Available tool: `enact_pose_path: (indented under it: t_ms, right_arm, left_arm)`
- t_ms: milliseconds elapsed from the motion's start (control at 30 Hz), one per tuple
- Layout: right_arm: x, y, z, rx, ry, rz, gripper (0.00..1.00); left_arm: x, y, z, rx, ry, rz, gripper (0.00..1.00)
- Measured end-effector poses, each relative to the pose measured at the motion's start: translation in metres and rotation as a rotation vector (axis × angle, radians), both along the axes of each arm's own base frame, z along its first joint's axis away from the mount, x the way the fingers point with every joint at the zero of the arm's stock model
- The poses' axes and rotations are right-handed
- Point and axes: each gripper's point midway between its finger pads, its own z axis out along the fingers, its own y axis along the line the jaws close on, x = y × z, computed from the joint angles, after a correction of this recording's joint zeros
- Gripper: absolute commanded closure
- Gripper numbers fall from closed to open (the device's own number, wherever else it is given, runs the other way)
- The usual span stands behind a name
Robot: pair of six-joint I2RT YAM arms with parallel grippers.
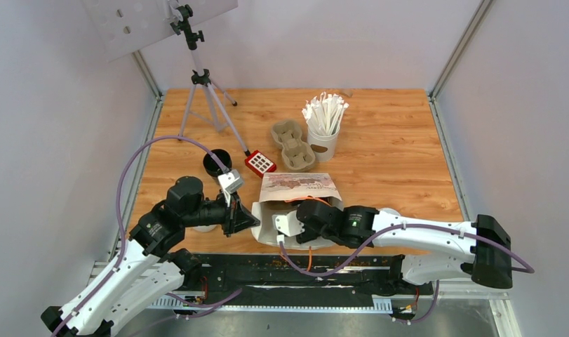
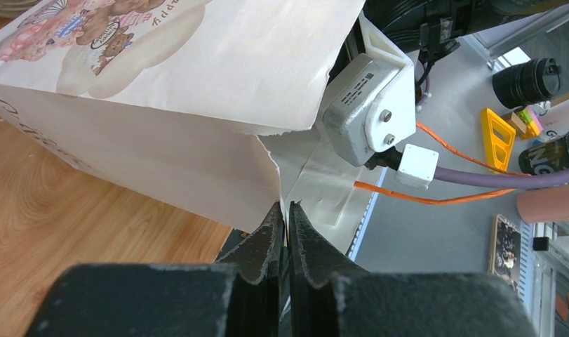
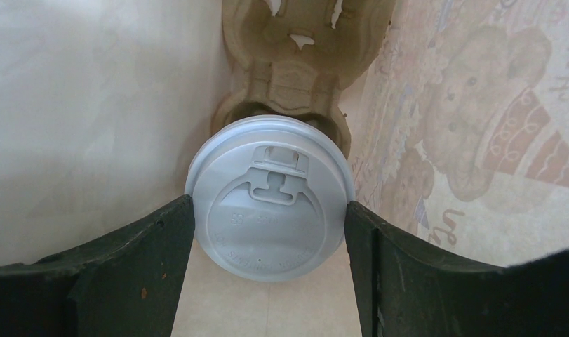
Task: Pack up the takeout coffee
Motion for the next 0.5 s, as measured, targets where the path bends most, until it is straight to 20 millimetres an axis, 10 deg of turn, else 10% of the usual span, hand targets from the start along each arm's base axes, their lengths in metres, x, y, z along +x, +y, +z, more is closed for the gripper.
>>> enact_pose_path:
  t_ms: [500]
  right_arm:
    - [0.019,-0.003,0.010,0.092,-0.024,0.012,0.37]
  left_arm:
    - [0.002,-0.003,0.003,-0.008,0.012,0.005,0.86]
